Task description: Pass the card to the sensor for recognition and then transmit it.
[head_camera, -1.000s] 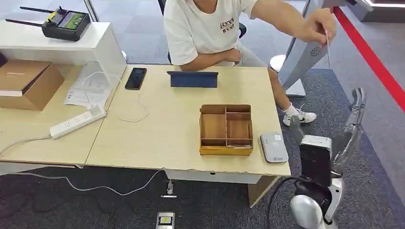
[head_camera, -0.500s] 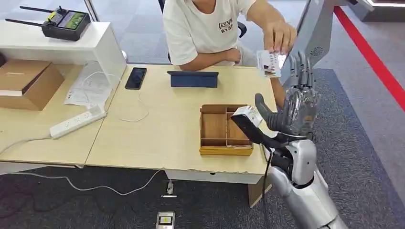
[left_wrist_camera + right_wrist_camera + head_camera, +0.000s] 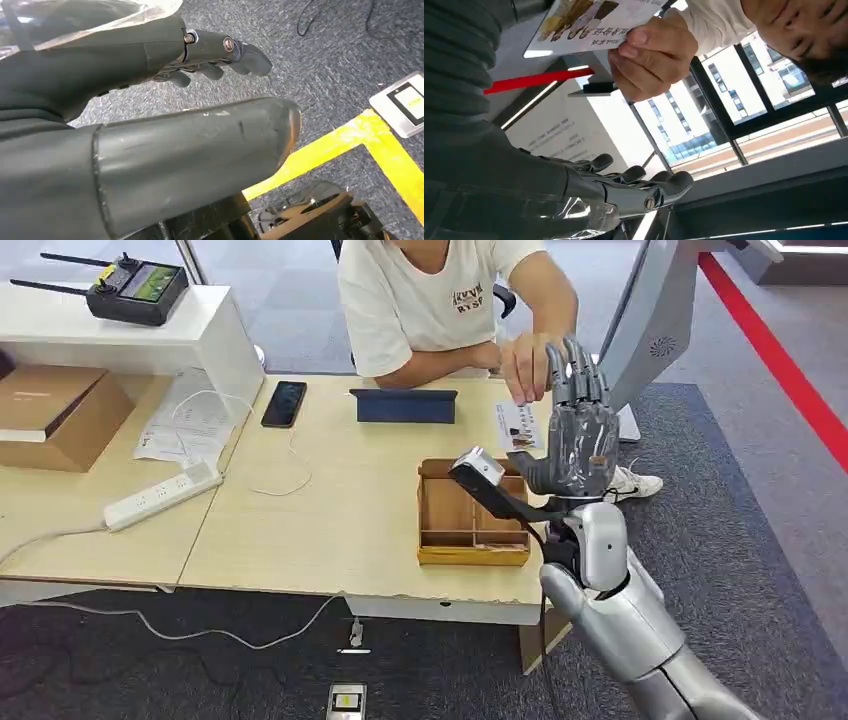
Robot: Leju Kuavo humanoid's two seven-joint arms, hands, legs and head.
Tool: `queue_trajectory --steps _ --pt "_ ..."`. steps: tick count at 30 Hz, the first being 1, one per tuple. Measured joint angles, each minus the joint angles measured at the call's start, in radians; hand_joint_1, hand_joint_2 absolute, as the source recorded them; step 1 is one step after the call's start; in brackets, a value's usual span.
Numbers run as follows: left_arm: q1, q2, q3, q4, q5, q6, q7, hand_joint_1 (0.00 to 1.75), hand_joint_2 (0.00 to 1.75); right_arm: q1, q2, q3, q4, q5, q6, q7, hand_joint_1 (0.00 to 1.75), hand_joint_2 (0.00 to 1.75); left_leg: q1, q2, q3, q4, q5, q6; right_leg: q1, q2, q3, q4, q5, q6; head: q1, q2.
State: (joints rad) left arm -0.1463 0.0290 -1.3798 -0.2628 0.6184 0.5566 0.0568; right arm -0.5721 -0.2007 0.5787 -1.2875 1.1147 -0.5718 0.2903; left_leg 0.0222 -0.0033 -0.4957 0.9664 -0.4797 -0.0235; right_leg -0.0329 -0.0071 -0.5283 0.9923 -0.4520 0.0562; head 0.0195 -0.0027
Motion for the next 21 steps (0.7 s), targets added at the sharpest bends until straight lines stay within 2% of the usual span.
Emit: queue_trajectory --steps 1,2,3,4,5,21 --pt "0.0 0.0 0.0 -0.001 -0.001 0.0 0.0 0.0 0.0 -0.004 0.0 0.005 0.008 -0.006 -0.003 0.003 0.02 1.75 0.0 0.0 0.0 0.0 0.0 0.0 0.0 0.0 0.0 0.0 0.0 0.0 0.0 0.0" --pt "0.0 0.0 0.0 -0.001 -0.002 0.0 0.0 0.0 0.0 -0.008 0.0 0.01 0.014 -0.011 -0.007 0.004 0.45 1.75 0.0 0.0 0.0 0.0 0.0 0.0 0.0 0.0 0.0 0.0 0.0 0.0 0.0 0.0" --pt "-0.001 0.0 0.0 -0.001 -0.002 0.0 0.0 0.0 0.0 -0.012 0.0 0.013 0.02 -0.016 -0.01 0.005 0.77 1.75 0.0 0.0 0.0 0.0 0.0 0.0 0.0 0.0 0.0 0.0 0.0 0.0 0.0 0.0" --pt "-0.001 0.0 0.0 -0.002 -0.002 0.0 0.0 0.0 0.0 -0.015 0.0 0.016 0.026 -0.02 -0.015 0.006 1.64 1.75 0.0 0.0 0.0 0.0 0.0 0.0 0.0 0.0 0.0 0.0 0.0 0.0 0.0 0.0" --pt "-0.002 0.0 0.0 -0.002 -0.002 0.0 0.003 0.0 0.0 -0.018 0.0 0.02 0.035 -0.027 -0.018 0.006 1.75 1.75 0.0 0.0 0.0 0.0 0.0 0.0 0.0 0.0 0.0 0.0 0.0 0.0 0.0 0.0" --pt "-0.003 0.001 0.0 -0.004 -0.011 -0.003 0.008 0.0 0.0 -0.052 0.0 0.063 0.107 -0.078 -0.054 0.002 1.75 1.75 0.0 0.0 0.0 0.0 0.0 0.0 0.0 0.0 0.0 0.0 0.0 0.0 0.0 0.0"
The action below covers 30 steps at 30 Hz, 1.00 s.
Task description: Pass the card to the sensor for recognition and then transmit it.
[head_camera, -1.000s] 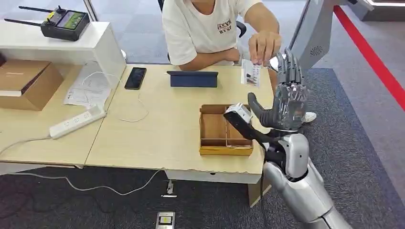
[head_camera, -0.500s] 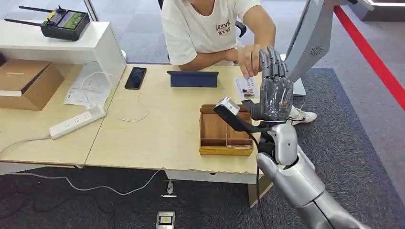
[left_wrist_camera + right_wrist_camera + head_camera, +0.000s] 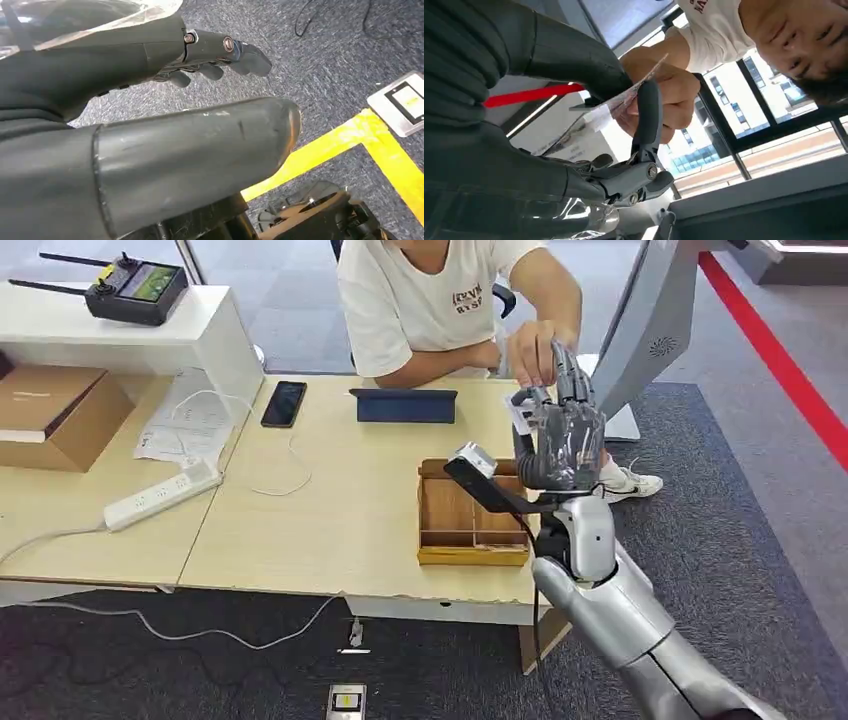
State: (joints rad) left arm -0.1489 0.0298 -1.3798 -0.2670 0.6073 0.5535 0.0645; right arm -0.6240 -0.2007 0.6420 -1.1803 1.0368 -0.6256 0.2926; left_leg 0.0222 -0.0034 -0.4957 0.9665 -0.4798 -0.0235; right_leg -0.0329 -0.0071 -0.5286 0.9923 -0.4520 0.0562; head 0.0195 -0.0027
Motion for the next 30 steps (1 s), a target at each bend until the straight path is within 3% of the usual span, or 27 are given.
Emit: queue_trajectory --steps 14,21,30 --pt "0.001 0.0 0.0 0.0 -0.003 0.003 0.003 0.0 0.0 -0.013 0.001 0.034 0.031 -0.043 -0.022 -0.01 1.75 1.75 0.0 0.0 0.0 0.0 0.0 0.0 0.0 0.0 0.0 0.0 0.0 0.0 0.0 0.0" --pt "0.012 0.0 0.0 0.0 0.013 0.012 -0.014 0.0 0.0 0.002 -0.04 0.051 -0.015 -0.096 0.147 -0.006 1.75 1.75 0.0 0.0 0.0 0.001 0.0 0.0 0.0 0.0 0.0 0.0 0.0 0.0 0.0 0.0" --pt "0.025 0.006 0.005 0.0 0.05 0.015 -0.014 0.0 0.0 0.054 -0.156 0.062 -0.101 -0.17 0.318 0.04 1.75 1.75 0.0 0.0 0.0 0.001 0.0 0.0 0.0 0.0 -0.001 0.0 0.0 0.0 0.0 0.0"
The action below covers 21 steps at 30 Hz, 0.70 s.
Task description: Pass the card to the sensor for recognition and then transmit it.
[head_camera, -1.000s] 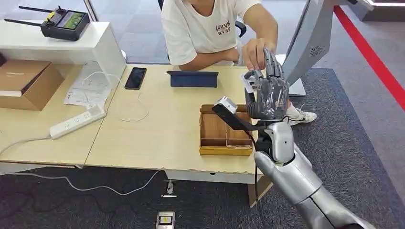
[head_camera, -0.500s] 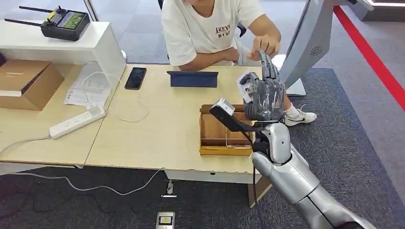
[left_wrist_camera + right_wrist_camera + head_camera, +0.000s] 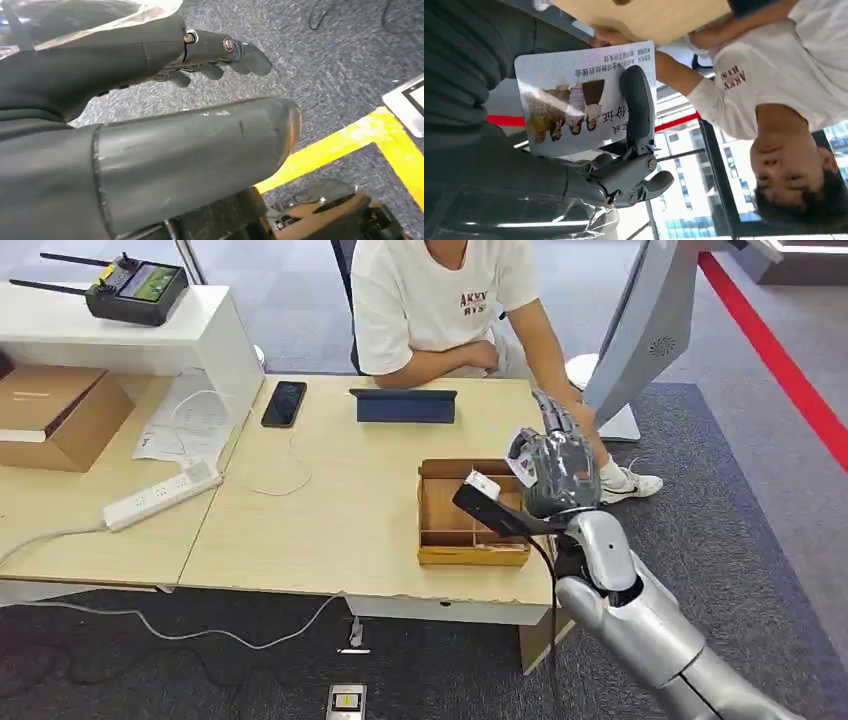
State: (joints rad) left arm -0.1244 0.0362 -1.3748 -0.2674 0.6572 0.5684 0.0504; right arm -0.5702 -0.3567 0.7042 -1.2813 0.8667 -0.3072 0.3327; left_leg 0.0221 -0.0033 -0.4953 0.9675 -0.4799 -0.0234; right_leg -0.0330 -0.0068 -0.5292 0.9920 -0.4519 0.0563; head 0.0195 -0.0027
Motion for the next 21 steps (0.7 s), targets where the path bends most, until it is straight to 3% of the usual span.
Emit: queue_trajectory --steps 10,21 --pt "0.003 0.003 0.007 0.0 0.018 0.006 -0.001 0.0 0.0 0.061 -0.129 -0.013 -0.044 -0.068 0.087 0.054 1.75 1.75 0.0 0.0 0.0 0.0 0.0 0.0 0.0 0.0 0.0 0.0 0.0 0.0 0.0 0.0" --pt "0.002 0.003 0.007 0.0 -0.002 0.001 -0.001 0.0 0.0 0.127 -0.2 -0.02 -0.024 -0.138 0.137 0.09 1.75 1.75 0.0 0.0 0.0 0.0 0.0 0.0 0.0 0.0 0.0 0.0 0.0 0.0 0.0 0.0"
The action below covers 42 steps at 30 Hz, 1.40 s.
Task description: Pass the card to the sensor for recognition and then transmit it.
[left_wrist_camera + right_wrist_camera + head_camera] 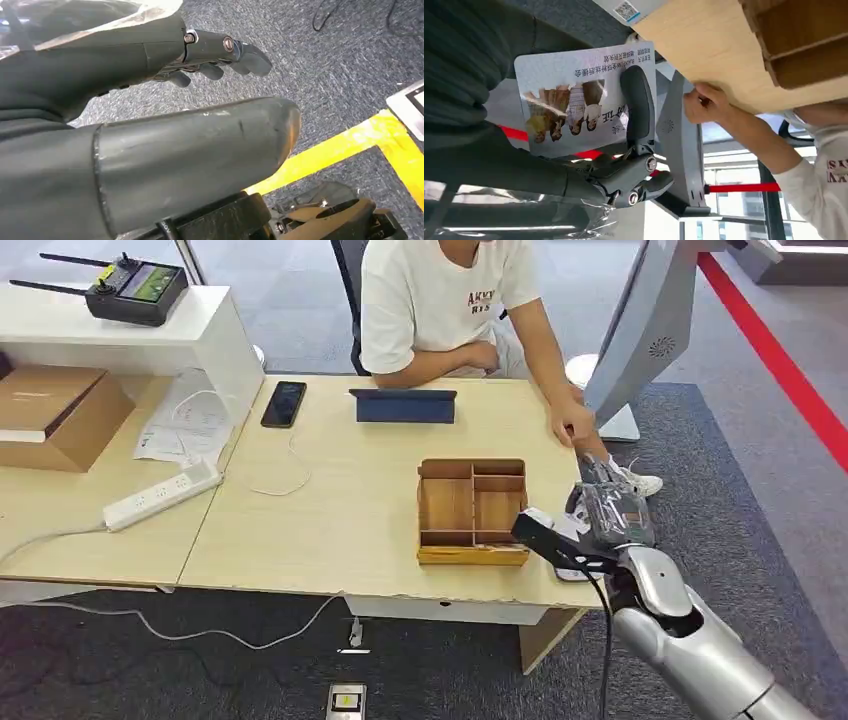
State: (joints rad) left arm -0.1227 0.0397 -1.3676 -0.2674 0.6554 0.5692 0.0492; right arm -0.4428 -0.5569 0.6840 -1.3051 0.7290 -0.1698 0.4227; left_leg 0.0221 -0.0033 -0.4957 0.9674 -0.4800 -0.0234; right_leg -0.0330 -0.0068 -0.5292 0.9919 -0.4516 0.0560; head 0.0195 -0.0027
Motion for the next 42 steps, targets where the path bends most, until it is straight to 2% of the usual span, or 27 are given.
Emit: queue_trajectory --steps 10,22,42 --pt "-0.001 0.0 0.0 0.0 -0.004 -0.001 0.0 0.0 0.0 0.021 -0.01 0.002 0.088 -0.04 0.046 0.014 1.75 1.75 0.0 0.0 0.0 0.0 0.0 0.0 0.0 0.0 0.0 0.0 0.0 0.0 0.0 0.0" --pt "-0.002 0.0 0.0 0.0 -0.012 0.0 0.002 0.0 0.0 0.033 0.003 0.004 0.19 -0.068 0.05 -0.012 1.75 1.75 0.0 0.0 0.0 0.0 0.0 0.0 0.0 0.0 0.0 0.0 0.0 0.0 0.0 0.0" --pt "-0.002 -0.003 0.0 0.0 -0.009 0.0 0.001 0.0 0.0 0.025 0.039 0.011 0.276 -0.099 0.034 -0.061 1.75 1.75 0.0 0.0 0.0 0.0 0.0 0.0 0.0 0.0 0.001 0.0 0.0 0.0 0.0 0.0"
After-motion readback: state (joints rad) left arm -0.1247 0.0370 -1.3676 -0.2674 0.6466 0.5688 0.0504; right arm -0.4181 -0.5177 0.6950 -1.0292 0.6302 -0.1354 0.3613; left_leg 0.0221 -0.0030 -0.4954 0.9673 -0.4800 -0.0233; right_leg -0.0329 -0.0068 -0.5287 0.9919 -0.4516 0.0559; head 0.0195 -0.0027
